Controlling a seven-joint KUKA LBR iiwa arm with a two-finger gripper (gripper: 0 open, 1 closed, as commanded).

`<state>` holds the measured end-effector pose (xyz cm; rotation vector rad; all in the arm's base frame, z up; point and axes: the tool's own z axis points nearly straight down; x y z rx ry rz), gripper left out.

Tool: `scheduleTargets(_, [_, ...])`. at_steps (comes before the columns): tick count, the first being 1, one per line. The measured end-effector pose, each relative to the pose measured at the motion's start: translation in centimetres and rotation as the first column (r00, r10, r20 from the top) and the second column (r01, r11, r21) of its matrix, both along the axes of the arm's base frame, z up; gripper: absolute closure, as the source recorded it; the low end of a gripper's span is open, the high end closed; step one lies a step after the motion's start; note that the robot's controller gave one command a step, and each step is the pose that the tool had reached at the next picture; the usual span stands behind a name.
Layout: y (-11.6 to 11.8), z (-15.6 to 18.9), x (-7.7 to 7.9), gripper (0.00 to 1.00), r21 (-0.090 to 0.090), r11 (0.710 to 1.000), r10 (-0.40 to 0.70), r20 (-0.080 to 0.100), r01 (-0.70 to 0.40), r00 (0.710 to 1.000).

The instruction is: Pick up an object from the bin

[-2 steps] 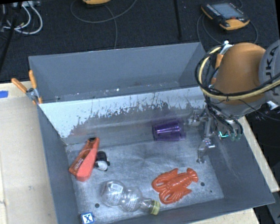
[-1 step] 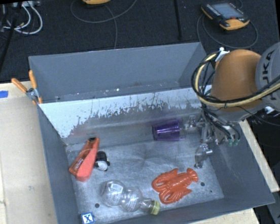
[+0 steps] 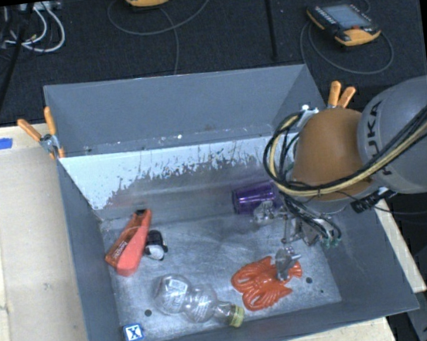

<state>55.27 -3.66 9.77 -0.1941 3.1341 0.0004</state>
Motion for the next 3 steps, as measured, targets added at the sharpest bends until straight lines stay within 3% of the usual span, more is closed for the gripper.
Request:
scheduleTargets(1, [1.6,-2.5,-1.5,1.0,-0.002,0.964,0.267,0.007,-0.267,0.964])
scheduleTargets(2, [1.6,-2.5,-1.5,1.0,-0.002,0.964,0.267,0.007,-0.267,0.964])
scheduleTargets(3, [4.2,12.2,-1.6,1.0,0.0,0.95,0.313,0.002,-0.313,0.95])
